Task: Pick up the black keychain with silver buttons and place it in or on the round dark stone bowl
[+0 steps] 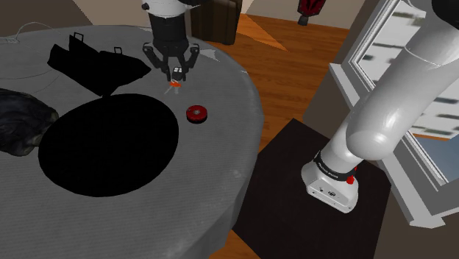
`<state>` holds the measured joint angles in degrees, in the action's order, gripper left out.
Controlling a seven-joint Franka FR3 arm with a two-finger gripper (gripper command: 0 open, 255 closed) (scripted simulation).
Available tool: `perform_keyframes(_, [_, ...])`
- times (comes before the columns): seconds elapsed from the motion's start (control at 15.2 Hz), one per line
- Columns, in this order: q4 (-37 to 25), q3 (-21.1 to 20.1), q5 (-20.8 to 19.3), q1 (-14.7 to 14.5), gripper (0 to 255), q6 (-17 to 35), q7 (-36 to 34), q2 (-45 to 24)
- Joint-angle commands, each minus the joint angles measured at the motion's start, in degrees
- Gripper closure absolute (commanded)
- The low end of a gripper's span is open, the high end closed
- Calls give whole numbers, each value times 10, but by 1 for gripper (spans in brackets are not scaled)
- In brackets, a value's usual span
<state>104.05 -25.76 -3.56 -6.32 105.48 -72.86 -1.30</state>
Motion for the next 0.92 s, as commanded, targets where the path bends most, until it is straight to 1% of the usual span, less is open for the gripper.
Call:
perform_keyframes(0.0, [-13, 0, 1, 0, 255, -14, 1, 1])
perform_keyframes(0.86, [-123, -2, -2, -2, 255, -117, 3, -7])
